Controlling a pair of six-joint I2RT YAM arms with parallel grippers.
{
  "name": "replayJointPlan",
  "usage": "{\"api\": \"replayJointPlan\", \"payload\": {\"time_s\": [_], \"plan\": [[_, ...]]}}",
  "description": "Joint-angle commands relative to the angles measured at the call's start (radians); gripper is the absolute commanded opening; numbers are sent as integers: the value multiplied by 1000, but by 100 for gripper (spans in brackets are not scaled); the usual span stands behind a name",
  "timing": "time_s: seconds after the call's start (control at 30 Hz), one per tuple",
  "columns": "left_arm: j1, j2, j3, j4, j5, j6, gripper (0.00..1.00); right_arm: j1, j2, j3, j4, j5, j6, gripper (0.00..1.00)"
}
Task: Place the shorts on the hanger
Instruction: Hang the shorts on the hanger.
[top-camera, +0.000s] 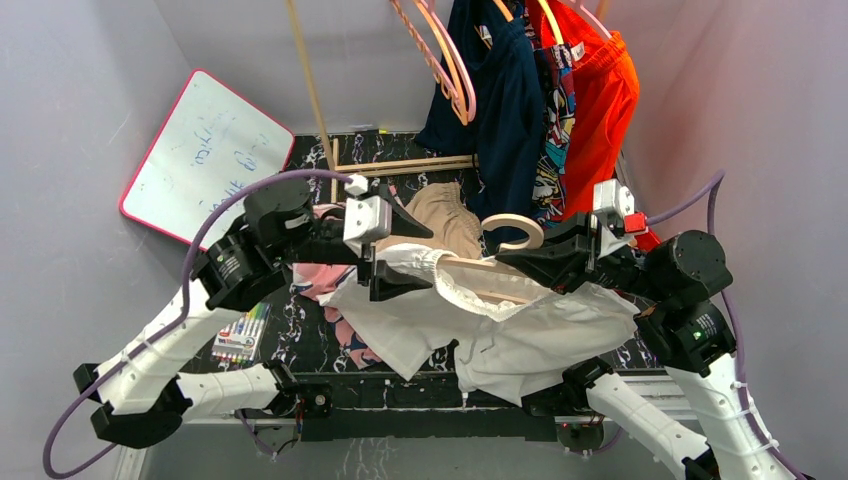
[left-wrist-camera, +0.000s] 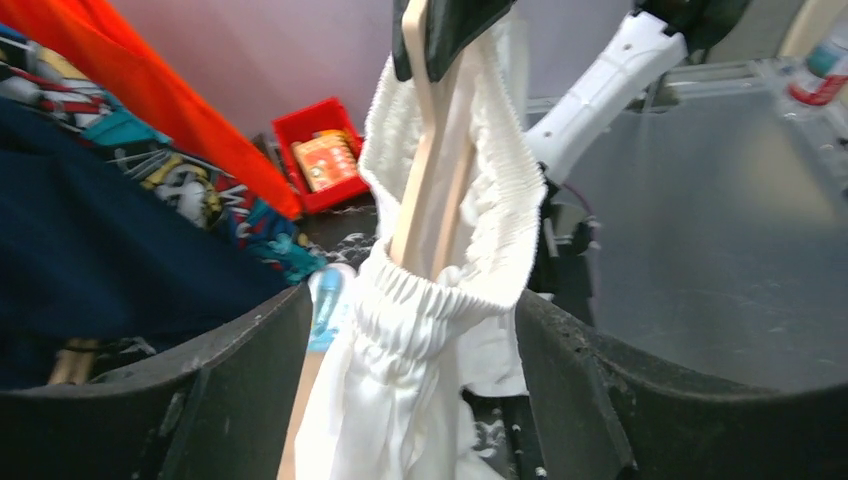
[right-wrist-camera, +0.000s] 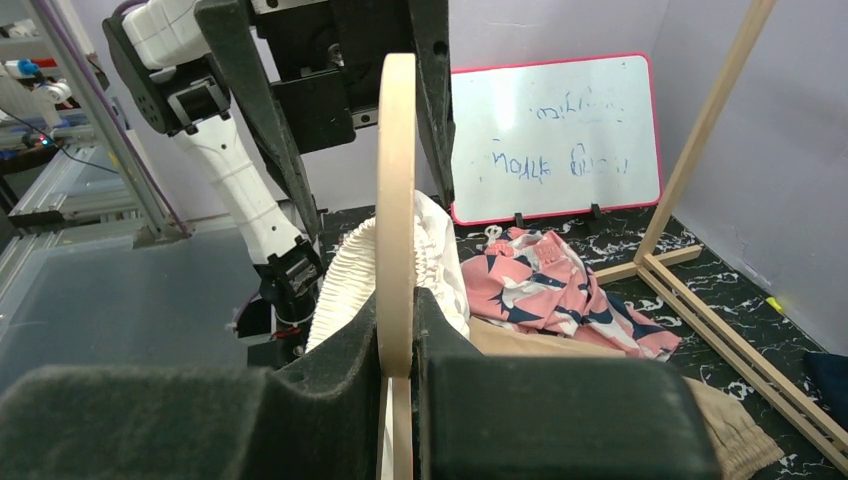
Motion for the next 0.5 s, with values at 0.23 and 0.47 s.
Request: {"api": "replayJointPlan", "payload": {"time_s": [0.23, 0.47], "plan": [[-2, 131, 145, -167, 152, -105, 65, 3, 4, 44, 47, -36, -53, 0], [-2, 165, 143, -198, 130, -92, 55, 2, 7, 45, 63, -48, -45, 0]]}}
